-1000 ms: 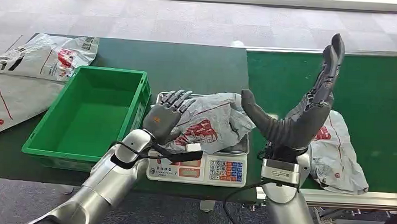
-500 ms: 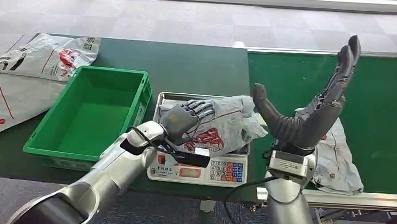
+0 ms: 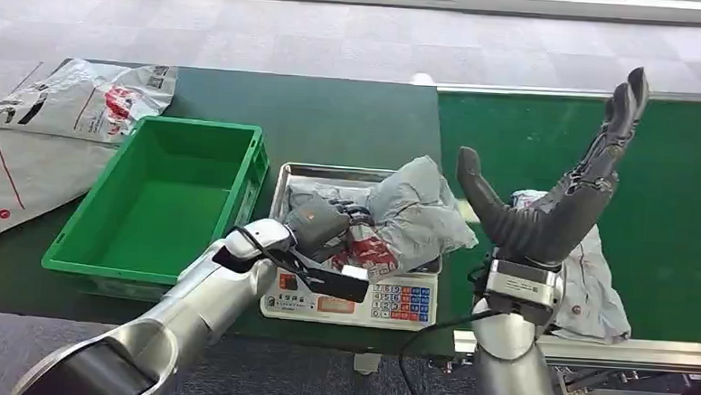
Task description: Moved the parcel from conveyor to table for the left to box.
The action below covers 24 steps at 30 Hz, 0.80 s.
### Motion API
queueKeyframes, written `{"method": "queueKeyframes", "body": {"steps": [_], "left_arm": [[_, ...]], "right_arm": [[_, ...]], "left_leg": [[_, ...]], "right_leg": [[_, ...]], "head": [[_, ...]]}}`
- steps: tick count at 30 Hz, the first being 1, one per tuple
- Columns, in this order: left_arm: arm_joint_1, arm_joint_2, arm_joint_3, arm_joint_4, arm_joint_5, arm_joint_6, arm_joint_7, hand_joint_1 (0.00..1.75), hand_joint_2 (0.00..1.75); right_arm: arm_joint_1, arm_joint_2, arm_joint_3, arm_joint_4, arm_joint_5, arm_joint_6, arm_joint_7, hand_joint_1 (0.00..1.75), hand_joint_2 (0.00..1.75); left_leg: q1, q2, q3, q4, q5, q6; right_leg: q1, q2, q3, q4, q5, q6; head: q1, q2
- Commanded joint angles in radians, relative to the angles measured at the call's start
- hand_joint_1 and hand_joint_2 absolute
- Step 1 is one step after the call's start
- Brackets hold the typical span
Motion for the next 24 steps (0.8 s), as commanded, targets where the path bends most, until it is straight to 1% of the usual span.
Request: {"method": "queueKeyframes", "body": {"steps": [1,7,8,11,12,14,15,16,17,18,19,20,21,23,24], "left_arm": [[-0.012,0.039,-0.079,0.067,0.035,0.032,0.029,1.75,1.75],[-0.017,0.031,-0.088,0.062,0.041,0.04,0.036,1.75,1.75],[-0.013,0.033,-0.084,0.049,0.044,0.082,0.045,1.75,1.75],[-0.015,0.034,-0.083,0.049,0.044,0.081,0.045,1.75,1.75],[-0.013,0.04,-0.057,0.028,0.055,0.173,0.071,1.75,1.75],[-0.019,0.043,-0.056,0.029,0.055,0.171,0.071,1.75,1.75],[-0.018,0.051,-0.013,0.003,0.065,0.325,0.13,1.75,1.75],[-0.034,0.067,0.024,-0.02,0.04,0.519,0.261,1.75,1.75],[-0.06,0.088,0.036,-0.03,0.007,0.593,0.326,1.75,1.75],[-0.081,0.114,0.075,-0.058,-0.023,0.627,0.377,1.75,1.75],[-0.095,0.155,0.155,-0.123,-0.107,0.695,0.482,1.75,1.75],[-0.105,0.173,0.206,-0.146,-0.115,0.656,0.447,1.75,1.75],[-0.102,0.173,0.233,-0.157,-0.129,0.644,0.432,1.75,1.75],[-0.094,0.168,0.245,-0.159,-0.142,0.648,0.427,1.75,1.75],[-0.09,0.161,0.252,-0.152,-0.162,0.664,0.451,1.75,1.75]], "right_arm": [[0.045,0.023,-0.083,-0.06,0.028,0.032,0.017,0.0,1.75],[0.049,0.018,-0.09,-0.058,0.035,0.046,0.017,0.0,1.75],[0.05,0.019,-0.091,-0.059,0.035,0.044,0.016,0.0,1.75],[0.049,0.019,-0.091,-0.059,0.035,0.045,0.016,0.0,1.75],[0.054,0.02,-0.093,-0.067,0.04,0.043,0.018,0.0,1.75],[0.055,0.019,-0.094,-0.068,0.04,0.043,0.018,0.0,1.75],[0.063,0.02,-0.095,-0.077,0.046,0.04,0.023,0.0,1.75],[0.073,0.021,-0.097,-0.087,0.054,0.033,0.031,0.0,1.75],[0.08,0.022,-0.096,-0.094,0.057,0.03,0.035,0.0,1.75],[0.084,0.022,-0.091,-0.099,0.062,0.027,0.043,0.0,1.75],[0.081,0.018,-0.077,-0.092,0.06,0.023,0.051,0.0,1.75],[0.073,0.017,-0.067,-0.078,0.06,0.011,0.052,0.0,1.75],[0.071,0.015,-0.064,-0.074,0.06,0.006,0.054,0.0,1.75],[0.067,0.015,-0.062,-0.069,0.06,0.003,0.054,0.0,1.75],[0.067,0.013,-0.061,-0.069,0.059,0.003,0.056,0.0,1.75]], "left_leg": [[0.0,0.001,0.001,-0.001,0.0,0.0],[0.0,0.002,0.001,-0.001,0.0,0.0],[0.001,0.003,0.001,-0.002,0.0,0.0],[0.001,0.003,0.001,-0.002,0.0,0.0],[0.001,0.003,0.001,-0.001,0.0,0.0],[0.0,0.003,0.0,-0.001,0.0,0.0],[0.001,0.004,0.001,-0.003,0.001,0.0],[0.0,0.003,0.0,-0.001,0.0,0.0],[0.001,0.004,0.001,-0.002,0.0,0.0],[0.001,0.004,-0.001,-0.001,0.0,0.0],[0.001,0.004,-0.001,-0.001,0.0,0.0],[0.001,0.004,-0.004,0.001,0.0,-0.001],[0.002,0.008,-0.006,0.002,0.0,-0.001],[0.002,0.007,-0.006,0.001,0.0,-0.002],[0.001,0.008,-0.004,0.0,0.0,-0.002]], "right_leg": [[0.001,0.001,0.001,-0.001,0.0,-0.001],[0.001,0.001,0.0,-0.001,0.0,-0.001],[0.001,0.002,0.0,-0.002,0.001,-0.001],[0.001,0.002,0.0,-0.002,0.001,-0.001],[0.001,0.002,-0.001,-0.002,0.0,-0.001],[0.001,0.002,-0.002,-0.001,0.0,-0.001],[0.002,0.003,-0.001,-0.004,0.001,-0.002],[0.001,0.003,-0.002,-0.001,0.0,-0.001],[0.002,0.003,-0.001,-0.003,0.001,-0.002],[0.002,0.003,-0.003,-0.001,0.001,-0.002],[0.002,0.003,-0.003,-0.001,0.001,-0.002],[0.002,0.004,-0.006,0.001,0.0,-0.002],[0.002,0.007,-0.009,0.002,0.002,-0.002],[0.003,0.006,-0.009,0.002,0.002,-0.003],[0.003,0.007,-0.009,0.001,0.002,-0.003]], "head": [[0.0,0.0],[0.0,0.0],[0.0,0.0],[0.0,0.0],[0.0,0.0],[0.0,0.0],[0.0,0.0],[0.0,0.0],[0.0,0.0],[0.0,0.0],[0.0,0.0],[0.0,0.0],[0.0,0.0],[0.0,0.0],[0.0,0.0]]}}
